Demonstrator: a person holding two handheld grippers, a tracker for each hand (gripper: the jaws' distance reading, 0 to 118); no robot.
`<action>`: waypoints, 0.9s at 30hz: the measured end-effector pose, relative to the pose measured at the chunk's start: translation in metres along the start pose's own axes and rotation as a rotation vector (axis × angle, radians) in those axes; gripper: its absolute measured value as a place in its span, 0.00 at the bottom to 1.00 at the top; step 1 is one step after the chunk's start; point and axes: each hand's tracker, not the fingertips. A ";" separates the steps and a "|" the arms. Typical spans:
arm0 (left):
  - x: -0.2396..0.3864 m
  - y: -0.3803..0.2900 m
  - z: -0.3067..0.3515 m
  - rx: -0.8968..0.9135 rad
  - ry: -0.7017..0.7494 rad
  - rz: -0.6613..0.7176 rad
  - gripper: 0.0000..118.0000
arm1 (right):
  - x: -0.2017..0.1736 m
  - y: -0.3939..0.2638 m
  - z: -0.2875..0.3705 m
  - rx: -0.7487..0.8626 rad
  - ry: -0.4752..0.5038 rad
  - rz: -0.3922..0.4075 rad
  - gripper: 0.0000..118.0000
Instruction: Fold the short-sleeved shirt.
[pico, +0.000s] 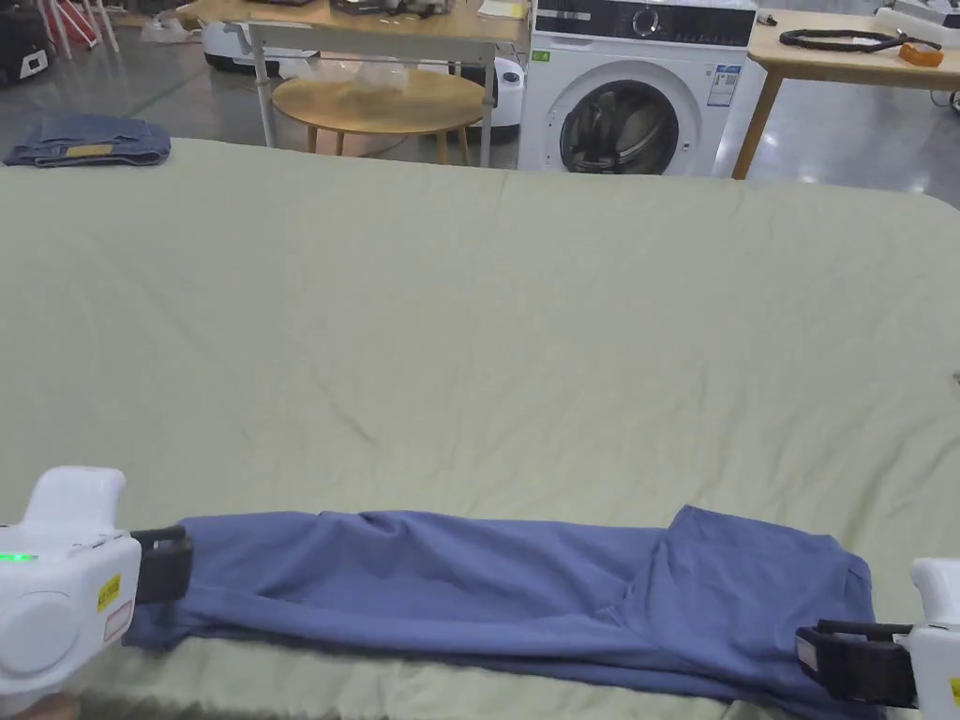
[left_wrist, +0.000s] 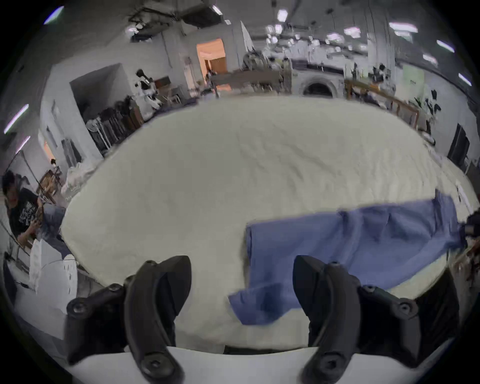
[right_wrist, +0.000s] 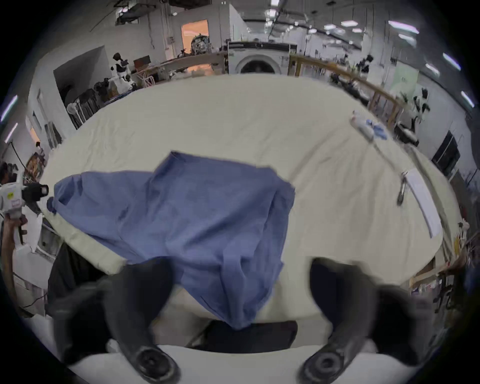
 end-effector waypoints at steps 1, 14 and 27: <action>0.010 0.011 0.013 0.032 0.008 -0.019 0.70 | -0.006 0.009 0.005 0.047 0.013 -0.006 0.99; 0.128 0.064 0.032 0.276 -0.020 -0.122 0.38 | -0.108 0.065 0.020 0.410 -0.112 0.013 0.32; 0.061 0.056 0.006 0.105 -0.242 -0.012 0.81 | -0.106 0.059 0.012 0.410 -0.110 -0.045 0.00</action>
